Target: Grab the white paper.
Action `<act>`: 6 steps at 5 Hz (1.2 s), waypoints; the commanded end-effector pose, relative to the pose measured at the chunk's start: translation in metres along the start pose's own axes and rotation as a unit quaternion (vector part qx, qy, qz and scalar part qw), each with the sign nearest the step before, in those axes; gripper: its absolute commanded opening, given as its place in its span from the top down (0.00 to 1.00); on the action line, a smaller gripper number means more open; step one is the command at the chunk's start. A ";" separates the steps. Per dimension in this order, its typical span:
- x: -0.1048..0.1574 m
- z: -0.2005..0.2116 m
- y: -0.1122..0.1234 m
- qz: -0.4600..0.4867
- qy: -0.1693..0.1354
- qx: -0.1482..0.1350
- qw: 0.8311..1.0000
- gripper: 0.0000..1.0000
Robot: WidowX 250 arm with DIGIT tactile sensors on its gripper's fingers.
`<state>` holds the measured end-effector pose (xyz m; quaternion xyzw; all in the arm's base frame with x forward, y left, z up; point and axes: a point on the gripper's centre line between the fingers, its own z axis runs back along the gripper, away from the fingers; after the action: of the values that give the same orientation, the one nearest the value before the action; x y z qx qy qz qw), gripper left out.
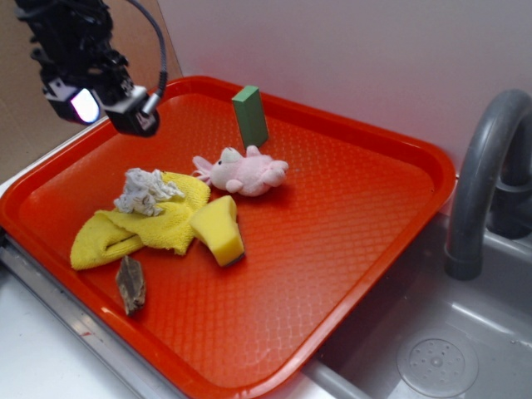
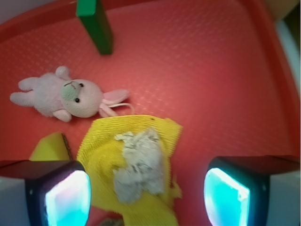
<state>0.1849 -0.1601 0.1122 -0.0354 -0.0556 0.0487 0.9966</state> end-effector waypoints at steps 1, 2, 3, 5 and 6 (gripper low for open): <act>0.001 -0.021 -0.005 -0.034 0.015 0.051 0.998 0.00; 0.001 -0.037 -0.001 -0.044 0.044 0.047 0.997 0.00; 0.002 -0.051 -0.001 -0.039 0.056 0.048 0.996 0.00; 0.006 -0.066 -0.009 -0.046 0.092 0.038 0.994 0.00; 0.001 -0.069 -0.013 -0.048 0.102 0.044 0.993 1.00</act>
<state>0.1910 -0.1714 0.0360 0.0209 0.0623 0.0079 0.9978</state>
